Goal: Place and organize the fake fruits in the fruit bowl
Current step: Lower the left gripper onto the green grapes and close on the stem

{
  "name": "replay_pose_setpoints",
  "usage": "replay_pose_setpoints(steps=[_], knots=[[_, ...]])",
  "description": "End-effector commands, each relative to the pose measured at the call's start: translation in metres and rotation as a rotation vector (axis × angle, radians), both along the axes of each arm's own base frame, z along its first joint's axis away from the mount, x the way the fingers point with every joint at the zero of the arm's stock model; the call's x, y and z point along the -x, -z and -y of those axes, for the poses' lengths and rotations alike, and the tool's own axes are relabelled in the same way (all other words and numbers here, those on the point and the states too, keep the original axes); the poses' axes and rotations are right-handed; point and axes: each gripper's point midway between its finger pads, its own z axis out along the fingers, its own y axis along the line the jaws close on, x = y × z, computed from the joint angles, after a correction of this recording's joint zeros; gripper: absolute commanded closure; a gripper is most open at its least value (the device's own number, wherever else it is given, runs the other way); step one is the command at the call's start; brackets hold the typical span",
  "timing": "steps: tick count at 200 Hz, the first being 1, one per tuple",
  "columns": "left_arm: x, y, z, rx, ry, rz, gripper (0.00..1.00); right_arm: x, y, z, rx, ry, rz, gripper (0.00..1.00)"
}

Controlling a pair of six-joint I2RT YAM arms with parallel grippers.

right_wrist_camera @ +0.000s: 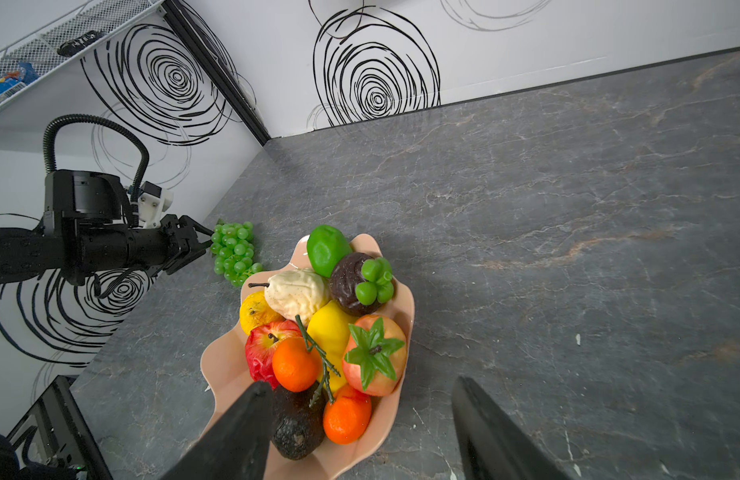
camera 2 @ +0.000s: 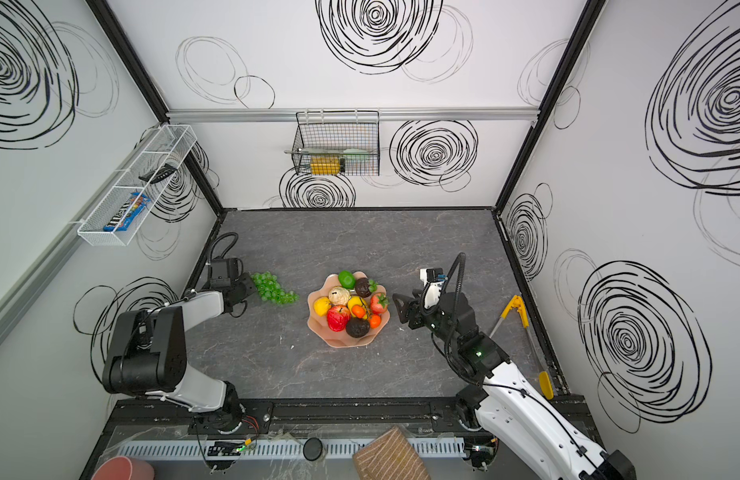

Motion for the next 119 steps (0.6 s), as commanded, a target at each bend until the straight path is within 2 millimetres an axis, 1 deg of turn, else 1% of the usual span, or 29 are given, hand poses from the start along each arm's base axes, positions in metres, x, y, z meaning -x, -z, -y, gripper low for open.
replay_pose_setpoints(steps=[1,29,44,67,119], knots=[[-0.01,-0.005,-0.007,0.011,0.001,0.015,0.47,0.0,-0.001,0.001,-0.001,-0.004,0.014,0.28],[-0.012,0.002,-0.003,0.032,0.018,-0.005,0.48,-0.001,-0.001,0.001,-0.002,-0.003,0.014,0.28],[-0.012,0.003,-0.002,0.032,0.026,-0.006,0.48,-0.001,-0.001,0.001,-0.001,0.0,0.012,0.28],[-0.014,0.003,0.003,0.041,0.045,-0.006,0.55,-0.002,0.0,0.001,-0.001,-0.001,0.007,0.28],[-0.017,0.003,0.009,0.051,0.065,0.003,0.64,-0.002,0.001,0.001,0.0,0.002,0.005,0.28]])
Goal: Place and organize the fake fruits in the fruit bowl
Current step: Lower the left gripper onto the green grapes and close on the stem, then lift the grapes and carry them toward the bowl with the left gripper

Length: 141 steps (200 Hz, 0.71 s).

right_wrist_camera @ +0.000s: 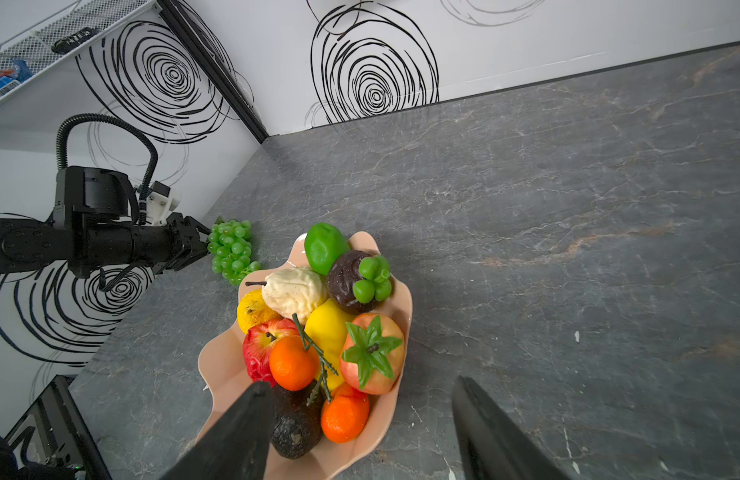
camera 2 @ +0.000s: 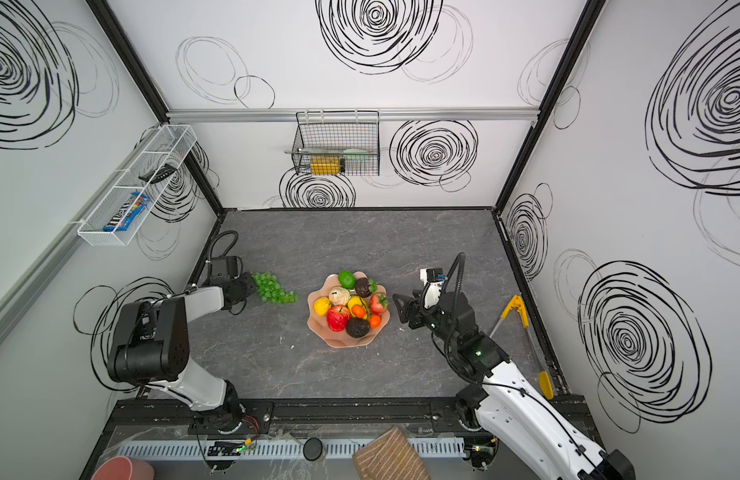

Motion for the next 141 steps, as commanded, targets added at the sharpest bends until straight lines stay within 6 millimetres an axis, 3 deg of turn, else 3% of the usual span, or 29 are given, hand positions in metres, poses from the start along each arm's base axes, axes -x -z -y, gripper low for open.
replay_pose_setpoints(steps=[1,125,128,141], knots=[[-0.013,-0.009,0.003,0.004,0.021,0.041,0.65,-0.001,-0.001,0.0,-0.002,-0.003,0.013,0.28],[-0.013,-0.038,0.016,0.004,0.027,0.154,0.96,-0.001,-0.003,0.001,-0.004,0.002,0.015,0.28],[-0.013,-0.039,0.016,0.001,0.025,0.156,1.0,-0.001,-0.003,0.001,-0.004,0.002,0.014,0.28],[-0.011,-0.044,0.016,-0.01,0.022,0.171,1.0,-0.001,-0.003,0.001,-0.004,0.001,0.014,0.28]])
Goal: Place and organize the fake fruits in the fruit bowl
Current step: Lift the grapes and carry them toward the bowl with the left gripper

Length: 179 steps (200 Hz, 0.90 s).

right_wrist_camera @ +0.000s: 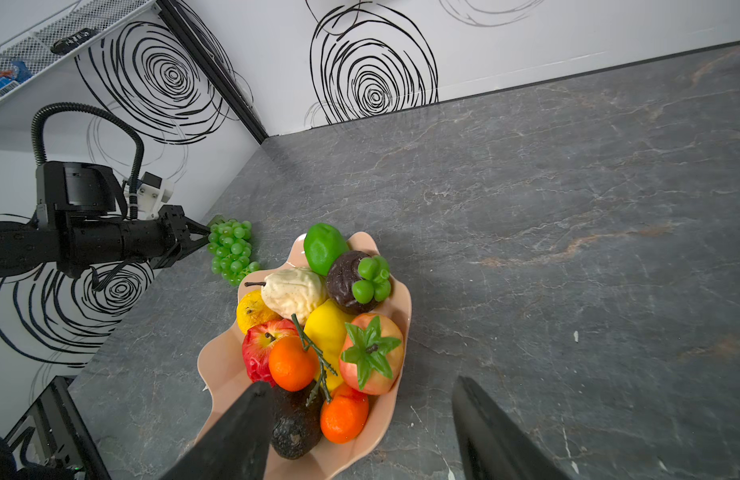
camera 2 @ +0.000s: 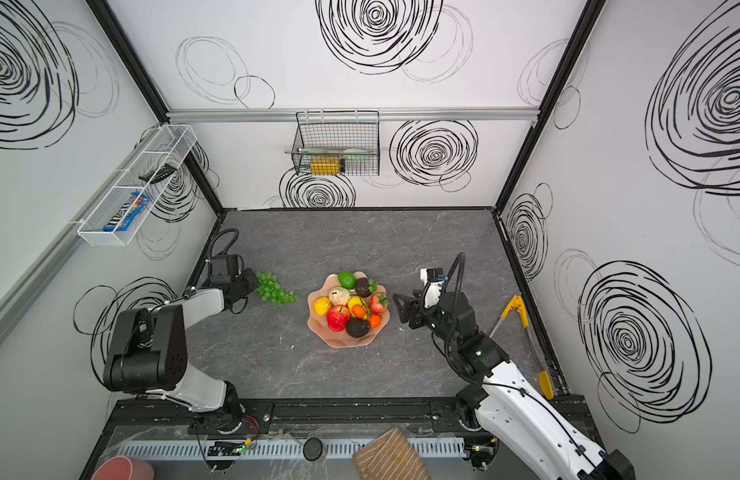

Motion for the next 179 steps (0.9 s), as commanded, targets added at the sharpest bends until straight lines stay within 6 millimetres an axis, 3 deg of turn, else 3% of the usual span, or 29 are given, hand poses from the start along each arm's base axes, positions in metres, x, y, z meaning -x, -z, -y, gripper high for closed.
replay_pose_setpoints(steps=[1,60,100,134,179], knots=[[-0.004,-0.019,0.0,-0.025,-0.017,0.076,1.0,-0.001,-0.003,0.001,-0.003,0.001,0.015,0.28],[-0.001,-0.029,0.001,-0.04,-0.028,0.105,1.0,-0.001,-0.003,0.001,-0.005,0.001,0.015,0.28],[0.002,-0.068,0.014,-0.05,-0.019,0.23,1.0,-0.001,-0.002,0.001,-0.004,0.003,0.014,0.28],[0.006,-0.103,0.041,-0.082,0.029,0.301,1.0,-0.002,-0.003,0.001,-0.006,0.004,0.014,0.28],[0.022,-0.159,0.098,-0.097,0.17,0.408,1.0,-0.001,-0.002,0.003,-0.007,0.011,0.014,0.28]])
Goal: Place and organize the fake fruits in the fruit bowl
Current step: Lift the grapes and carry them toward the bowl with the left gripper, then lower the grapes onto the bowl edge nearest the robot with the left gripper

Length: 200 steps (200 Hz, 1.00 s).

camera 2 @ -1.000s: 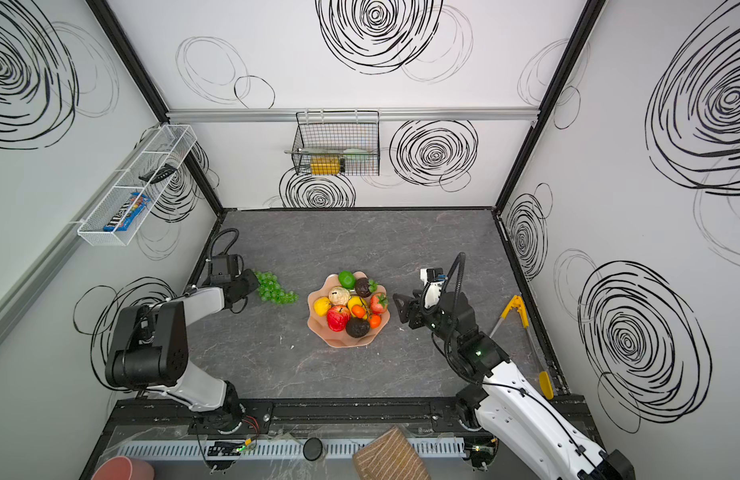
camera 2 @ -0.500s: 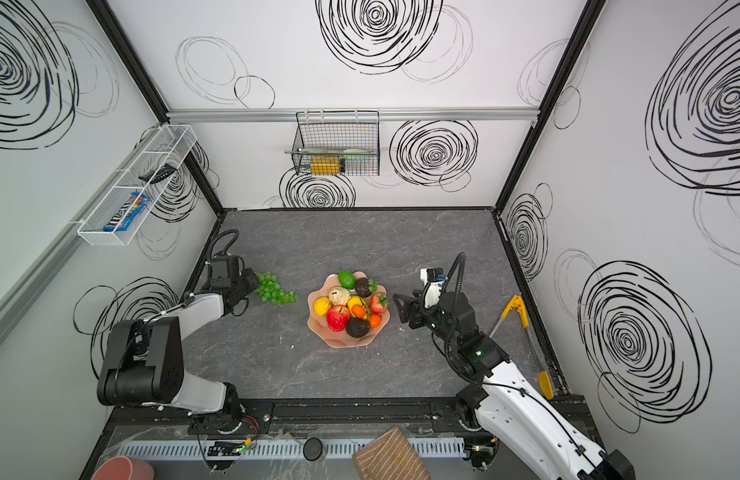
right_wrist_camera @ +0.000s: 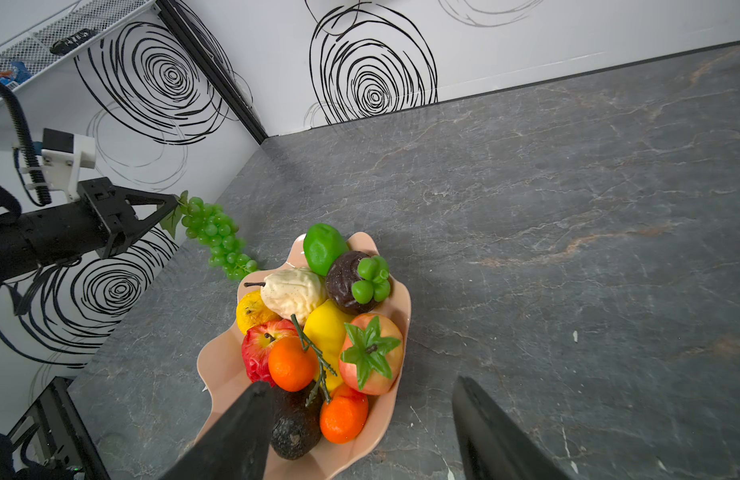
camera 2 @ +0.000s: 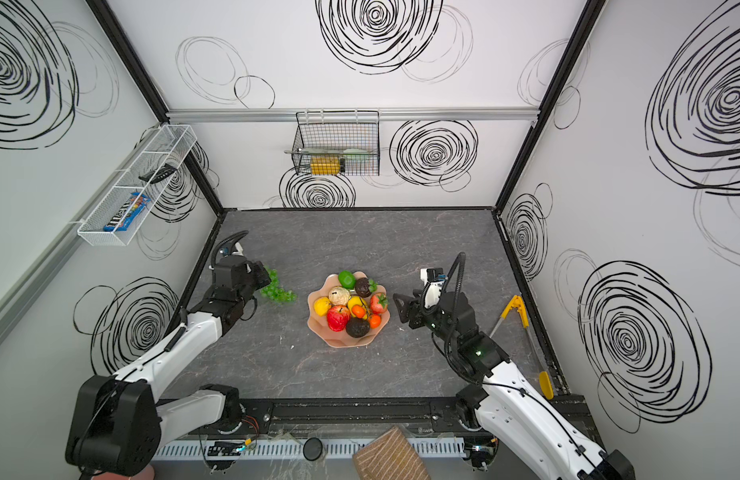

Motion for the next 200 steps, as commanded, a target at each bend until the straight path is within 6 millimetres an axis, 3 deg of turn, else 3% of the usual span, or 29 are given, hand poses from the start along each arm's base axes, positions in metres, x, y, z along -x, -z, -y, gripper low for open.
replay_pose_setpoints(steps=[1,37,128,164,200], knots=[[0.002,-0.046,0.019,-0.021,0.032,0.1,1.0,-0.001,-0.002,0.002,-0.007,0.01,0.013,0.28],[0.018,-0.08,0.059,-0.058,0.128,0.134,1.0,-0.001,-0.004,0.002,-0.012,0.008,0.014,0.28],[0.072,-0.159,0.13,-0.135,0.358,0.241,1.0,-0.001,-0.001,0.003,-0.007,0.014,0.001,0.28],[0.092,-0.168,0.156,-0.15,0.436,0.22,1.0,-0.001,-0.002,0.004,-0.005,0.021,0.002,0.28],[0.108,-0.161,0.173,-0.134,0.488,0.192,1.0,-0.001,-0.003,0.005,-0.001,0.025,0.005,0.27]])
